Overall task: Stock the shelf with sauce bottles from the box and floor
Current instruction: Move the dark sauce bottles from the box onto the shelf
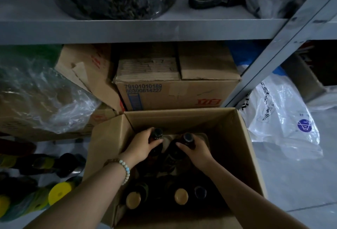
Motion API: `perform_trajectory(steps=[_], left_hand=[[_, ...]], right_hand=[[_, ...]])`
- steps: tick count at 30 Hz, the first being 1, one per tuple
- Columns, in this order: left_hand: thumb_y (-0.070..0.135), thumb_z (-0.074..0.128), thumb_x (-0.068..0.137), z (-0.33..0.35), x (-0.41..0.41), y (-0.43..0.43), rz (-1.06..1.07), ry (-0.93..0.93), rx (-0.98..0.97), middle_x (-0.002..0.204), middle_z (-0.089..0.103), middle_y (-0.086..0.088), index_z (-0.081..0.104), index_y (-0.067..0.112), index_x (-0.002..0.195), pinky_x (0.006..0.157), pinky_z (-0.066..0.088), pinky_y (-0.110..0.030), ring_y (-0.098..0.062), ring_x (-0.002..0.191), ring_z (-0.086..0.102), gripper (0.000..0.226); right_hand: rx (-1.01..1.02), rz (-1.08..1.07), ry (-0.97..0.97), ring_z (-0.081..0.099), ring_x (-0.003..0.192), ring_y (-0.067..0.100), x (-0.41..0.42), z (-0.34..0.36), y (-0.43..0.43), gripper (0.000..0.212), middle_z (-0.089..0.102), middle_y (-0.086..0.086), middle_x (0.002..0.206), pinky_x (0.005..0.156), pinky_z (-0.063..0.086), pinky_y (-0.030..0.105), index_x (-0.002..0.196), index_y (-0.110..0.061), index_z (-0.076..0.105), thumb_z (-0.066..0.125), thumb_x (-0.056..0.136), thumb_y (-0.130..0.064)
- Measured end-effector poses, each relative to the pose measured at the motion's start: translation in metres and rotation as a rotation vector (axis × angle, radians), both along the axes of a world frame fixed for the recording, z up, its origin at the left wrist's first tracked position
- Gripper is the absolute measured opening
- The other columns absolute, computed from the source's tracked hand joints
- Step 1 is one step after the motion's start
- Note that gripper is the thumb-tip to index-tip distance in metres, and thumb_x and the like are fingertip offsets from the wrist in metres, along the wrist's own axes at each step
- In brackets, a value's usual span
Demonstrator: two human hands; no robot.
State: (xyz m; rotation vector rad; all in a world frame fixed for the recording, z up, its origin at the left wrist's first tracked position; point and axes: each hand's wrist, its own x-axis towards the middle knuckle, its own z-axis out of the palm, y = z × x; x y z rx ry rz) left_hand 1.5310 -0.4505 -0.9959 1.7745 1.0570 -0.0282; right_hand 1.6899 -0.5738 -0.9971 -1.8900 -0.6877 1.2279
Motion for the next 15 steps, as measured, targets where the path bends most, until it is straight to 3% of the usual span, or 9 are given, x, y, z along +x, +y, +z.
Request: perform_trajectory(steps=[4, 8, 12, 15], left_hand=[[0.033, 0.06, 0.089, -0.003, -0.004, 0.002, 0.046, 0.053, 0.066, 0.132, 0.055, -0.006, 0.044, 0.01, 0.135, 0.104, 0.04, -0.037, -0.02, 0.122, 0.05, 0.054], [0.034, 0.062, 0.087, 0.025, -0.012, -0.007, 0.045, 0.034, 0.106, 0.128, 0.057, -0.006, 0.046, 0.009, 0.134, 0.102, 0.041, -0.034, -0.02, 0.12, 0.052, 0.055], [0.029, 0.065, 0.085, 0.106, -0.012, -0.008, 0.119, -0.116, 0.138, 0.115, 0.063, -0.011, 0.056, 0.004, 0.12, 0.096, 0.045, -0.042, -0.025, 0.11, 0.058, 0.044], [0.029, 0.066, 0.084, 0.202, -0.007, -0.002, 0.031, -0.201, 0.154, 0.106, 0.066, -0.008, 0.06, 0.009, 0.11, 0.094, 0.047, -0.043, -0.021, 0.104, 0.06, 0.034]], right_hand=[[-0.008, -0.051, -0.028, 0.06, 0.104, 0.01, 0.0, 0.001, -0.004, 0.027, 0.065, -0.006, 0.106, 0.091, 0.049, 0.027, 0.112, -0.017, 0.06, 0.067, 0.086, -0.022], [0.016, 0.089, -0.145, 0.059, 0.103, 0.004, 0.005, 0.034, -0.012, 0.024, 0.064, -0.017, 0.1, 0.09, 0.047, 0.024, 0.105, -0.03, 0.06, 0.069, 0.083, -0.028], [0.116, 0.131, -0.348, 0.062, 0.099, 0.003, 0.02, 0.114, -0.019, 0.024, 0.068, -0.014, 0.101, 0.088, 0.048, 0.023, 0.099, -0.036, 0.06, 0.073, 0.08, -0.031], [0.152, 0.043, -0.502, 0.065, 0.089, 0.012, 0.034, 0.204, -0.021, 0.023, 0.071, -0.005, 0.092, 0.079, 0.052, 0.028, 0.092, -0.024, 0.064, 0.075, 0.076, -0.036]])
